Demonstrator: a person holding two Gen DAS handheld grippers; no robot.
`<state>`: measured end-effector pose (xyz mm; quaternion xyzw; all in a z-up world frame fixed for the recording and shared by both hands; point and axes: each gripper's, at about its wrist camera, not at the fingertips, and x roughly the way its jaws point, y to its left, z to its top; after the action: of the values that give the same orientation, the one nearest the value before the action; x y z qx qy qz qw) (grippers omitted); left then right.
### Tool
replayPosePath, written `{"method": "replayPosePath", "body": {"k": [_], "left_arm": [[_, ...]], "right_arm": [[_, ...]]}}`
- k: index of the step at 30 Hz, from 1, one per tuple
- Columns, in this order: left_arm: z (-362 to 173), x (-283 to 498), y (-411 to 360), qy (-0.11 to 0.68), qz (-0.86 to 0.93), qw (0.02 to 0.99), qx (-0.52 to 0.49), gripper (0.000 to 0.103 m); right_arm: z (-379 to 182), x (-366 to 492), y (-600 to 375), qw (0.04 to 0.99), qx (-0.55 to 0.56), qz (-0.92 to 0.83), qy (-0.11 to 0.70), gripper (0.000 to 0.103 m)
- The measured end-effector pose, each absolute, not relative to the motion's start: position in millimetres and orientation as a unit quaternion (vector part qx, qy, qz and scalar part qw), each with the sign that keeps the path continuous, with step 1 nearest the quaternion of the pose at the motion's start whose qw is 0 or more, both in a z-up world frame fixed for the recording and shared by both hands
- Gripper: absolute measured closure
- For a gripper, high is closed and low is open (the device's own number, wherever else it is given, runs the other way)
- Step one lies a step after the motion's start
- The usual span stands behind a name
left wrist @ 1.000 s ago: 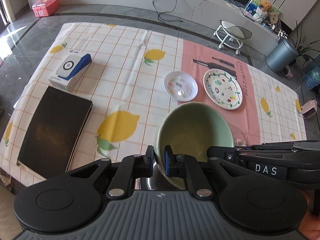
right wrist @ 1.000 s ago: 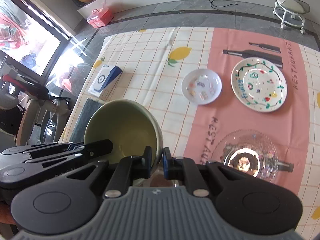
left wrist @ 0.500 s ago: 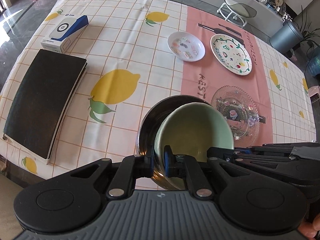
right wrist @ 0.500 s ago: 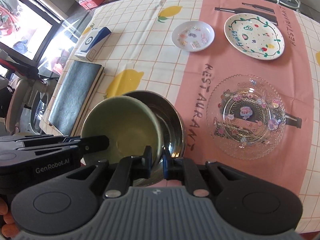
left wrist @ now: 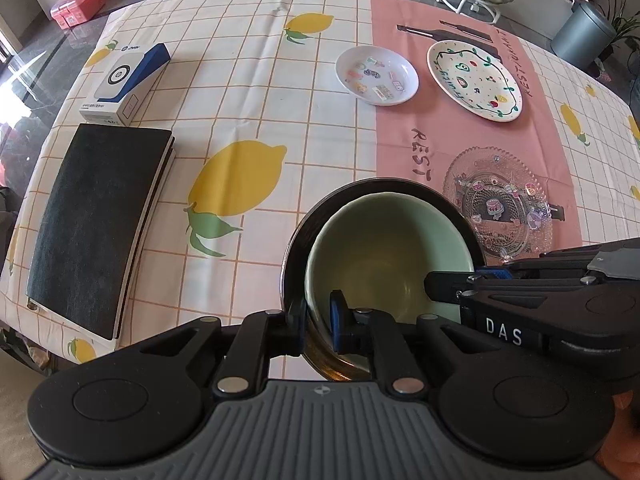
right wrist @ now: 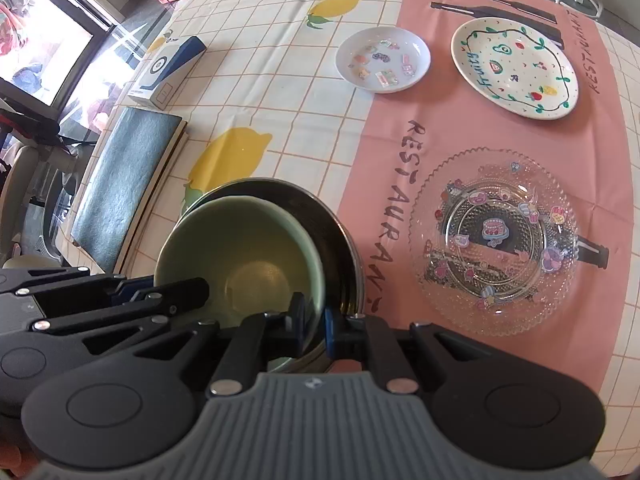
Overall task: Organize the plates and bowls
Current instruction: 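Carry the green bowl and lower it into the stacked steel bowls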
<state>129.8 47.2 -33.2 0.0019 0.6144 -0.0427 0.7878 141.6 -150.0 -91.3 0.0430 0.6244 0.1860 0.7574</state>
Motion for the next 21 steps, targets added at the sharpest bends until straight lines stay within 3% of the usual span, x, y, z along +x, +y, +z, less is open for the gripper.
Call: {"method": "replayPosePath", "body": {"k": [21], "left_arm": [[4,133,63,0.589,-0.083,0.802,-0.044,0.085]], "right_arm": [[-88,138,-137,0.778,-0.027,0.185,0.600,0.098]]}}
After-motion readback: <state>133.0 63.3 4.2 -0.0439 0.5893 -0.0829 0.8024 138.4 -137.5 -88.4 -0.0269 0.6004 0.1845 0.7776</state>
